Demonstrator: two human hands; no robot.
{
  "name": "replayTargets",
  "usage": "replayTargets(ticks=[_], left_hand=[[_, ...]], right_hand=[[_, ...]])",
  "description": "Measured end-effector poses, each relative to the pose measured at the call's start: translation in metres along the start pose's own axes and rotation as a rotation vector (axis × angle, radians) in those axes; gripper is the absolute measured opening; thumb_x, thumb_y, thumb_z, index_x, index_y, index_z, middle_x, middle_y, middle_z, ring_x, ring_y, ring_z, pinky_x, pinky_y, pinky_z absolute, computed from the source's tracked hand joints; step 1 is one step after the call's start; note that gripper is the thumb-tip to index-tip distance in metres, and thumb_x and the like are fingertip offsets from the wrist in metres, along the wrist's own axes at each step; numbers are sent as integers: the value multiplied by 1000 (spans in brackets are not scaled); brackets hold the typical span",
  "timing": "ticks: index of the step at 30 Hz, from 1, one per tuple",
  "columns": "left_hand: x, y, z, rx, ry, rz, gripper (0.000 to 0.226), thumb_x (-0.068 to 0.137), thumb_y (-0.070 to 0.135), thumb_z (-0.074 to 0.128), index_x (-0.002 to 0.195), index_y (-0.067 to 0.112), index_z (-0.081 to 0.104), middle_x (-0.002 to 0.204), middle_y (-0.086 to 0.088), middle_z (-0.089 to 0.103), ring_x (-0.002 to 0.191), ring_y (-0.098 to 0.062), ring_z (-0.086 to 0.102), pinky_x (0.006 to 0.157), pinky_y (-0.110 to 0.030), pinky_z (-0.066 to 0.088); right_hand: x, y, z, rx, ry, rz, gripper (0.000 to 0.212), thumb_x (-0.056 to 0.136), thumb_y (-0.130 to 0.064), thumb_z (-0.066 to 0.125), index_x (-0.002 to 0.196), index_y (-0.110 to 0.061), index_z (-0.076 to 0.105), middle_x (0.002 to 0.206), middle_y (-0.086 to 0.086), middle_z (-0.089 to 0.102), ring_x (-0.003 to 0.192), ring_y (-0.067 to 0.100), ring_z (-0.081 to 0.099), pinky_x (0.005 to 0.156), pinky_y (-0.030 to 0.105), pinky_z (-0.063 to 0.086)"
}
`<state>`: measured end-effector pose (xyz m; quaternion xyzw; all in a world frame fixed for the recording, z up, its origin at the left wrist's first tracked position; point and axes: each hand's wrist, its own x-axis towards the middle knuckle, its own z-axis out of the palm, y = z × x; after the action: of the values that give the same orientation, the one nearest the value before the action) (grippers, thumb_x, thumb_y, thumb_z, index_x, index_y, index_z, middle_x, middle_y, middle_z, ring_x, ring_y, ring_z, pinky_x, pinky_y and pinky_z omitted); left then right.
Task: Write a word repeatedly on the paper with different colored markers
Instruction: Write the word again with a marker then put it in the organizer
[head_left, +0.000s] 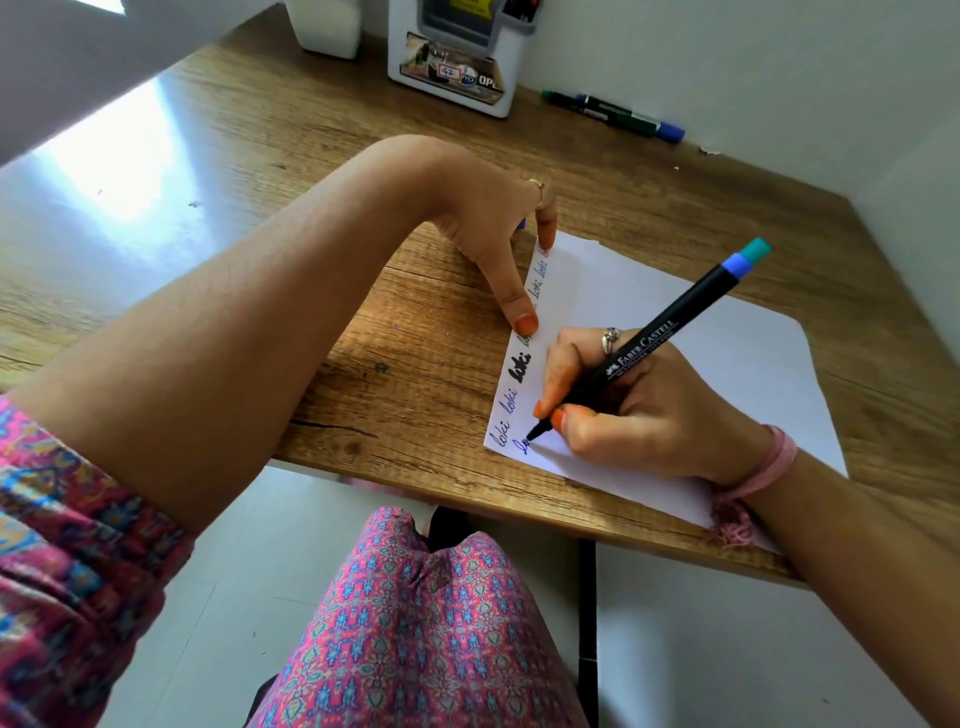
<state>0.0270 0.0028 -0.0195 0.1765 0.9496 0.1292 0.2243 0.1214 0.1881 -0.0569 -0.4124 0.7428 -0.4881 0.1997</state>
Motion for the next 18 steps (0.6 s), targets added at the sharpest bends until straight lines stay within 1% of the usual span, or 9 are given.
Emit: replayTargets(ticks=[2,4,5,6,8,9,13,14,18], left_hand=[[-1,0,0,5,1,0,106,24,68,73,119,37,39,107,6,48,97,-16,50,82,-33,40],[-1,-1,-1,-2,-3,3,104,26,67,74,119,36,39,101,10,48,90,-12,49,80,-33,40],[-1,-1,-1,-6,-6,4,104,27,66,75,119,36,39,98,12,47,88,-10,48,80,-33,40],[-1,-1,-1,-8,-8,6,104,27,66,75,120,36,39,97,12,47,87,-9,48,81,-33,41],[0,-1,-1,-9,-9,5,105,26,66,76,120,36,39,99,13,47,90,-11,49,84,-34,42],[0,-1,-1,-8,-8,5,105,26,67,76,120,36,39,100,12,47,93,-13,50,85,-34,43],[0,-1,0,-10,-12,9,104,27,66,76,120,36,39,101,10,50,90,-10,51,84,-33,42],[-1,0,0,-10,-14,7,104,27,65,75,120,36,38,103,9,50,90,-11,51,84,-33,41],[-3,2,-1,1,-1,-2,104,27,64,74,121,36,38,109,6,47,100,-18,48,85,-33,39]], right_hand=[[-1,1,0,7,27,14,6,72,-11,55,75,-11,60,65,-1,59,56,6,50,53,16,38],[-1,1,1,6,54,27,6,72,-12,56,75,-10,60,67,14,58,55,19,50,51,23,39],[0,0,1,4,53,28,6,72,-13,56,75,-10,60,68,14,58,55,21,50,51,24,39],[-1,0,0,5,44,26,6,71,-13,56,75,-10,60,67,9,59,55,18,51,51,21,40],[-1,1,-2,3,16,13,6,71,-11,56,75,-12,60,67,-6,59,58,4,52,56,14,40],[0,1,-2,-2,12,11,6,70,-11,55,75,-13,60,67,-8,59,59,2,52,56,13,40],[0,1,0,-15,53,27,6,71,-13,55,75,-13,60,64,12,55,55,6,47,51,16,37],[0,1,0,-17,51,26,6,71,-14,56,75,-13,60,65,13,55,55,7,47,51,17,38],[-1,2,-2,-26,39,14,6,70,-14,56,75,-15,59,65,2,56,56,9,49,53,18,39]])
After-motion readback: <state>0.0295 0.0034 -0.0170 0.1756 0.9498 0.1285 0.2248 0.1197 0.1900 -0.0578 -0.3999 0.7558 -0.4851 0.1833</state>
